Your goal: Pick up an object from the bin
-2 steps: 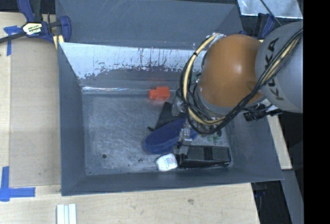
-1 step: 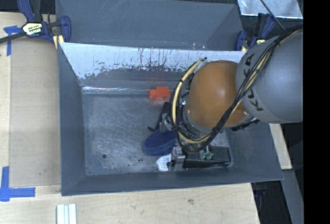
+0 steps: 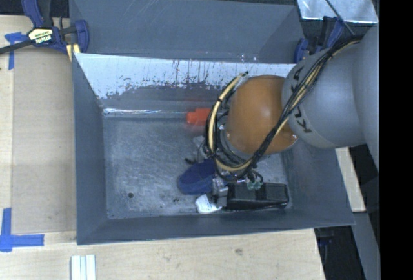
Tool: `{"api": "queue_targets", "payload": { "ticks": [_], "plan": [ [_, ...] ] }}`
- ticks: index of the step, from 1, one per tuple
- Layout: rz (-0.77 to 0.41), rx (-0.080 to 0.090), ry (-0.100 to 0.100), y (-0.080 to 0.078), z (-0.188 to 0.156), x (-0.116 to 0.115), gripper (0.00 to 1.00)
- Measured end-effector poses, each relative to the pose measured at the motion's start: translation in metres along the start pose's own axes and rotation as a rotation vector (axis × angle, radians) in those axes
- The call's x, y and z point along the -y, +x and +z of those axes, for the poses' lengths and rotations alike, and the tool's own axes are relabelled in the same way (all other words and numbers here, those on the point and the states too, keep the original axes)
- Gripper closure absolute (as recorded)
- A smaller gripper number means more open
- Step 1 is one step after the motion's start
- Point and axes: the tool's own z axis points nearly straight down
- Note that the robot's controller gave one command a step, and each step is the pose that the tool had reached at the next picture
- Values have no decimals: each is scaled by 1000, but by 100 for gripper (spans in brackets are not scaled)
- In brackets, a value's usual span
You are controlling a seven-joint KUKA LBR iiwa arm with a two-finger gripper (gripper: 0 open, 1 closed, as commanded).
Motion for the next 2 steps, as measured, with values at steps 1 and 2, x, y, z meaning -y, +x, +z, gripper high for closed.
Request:
{"api": "queue_targets", "payload": {
  "ticks": [1, 2],
  "plan": [
    [1, 25, -2, -7, -6, -1, 100],
    [-28, 5, 2, 12, -185, -18, 100]
  ]
}}
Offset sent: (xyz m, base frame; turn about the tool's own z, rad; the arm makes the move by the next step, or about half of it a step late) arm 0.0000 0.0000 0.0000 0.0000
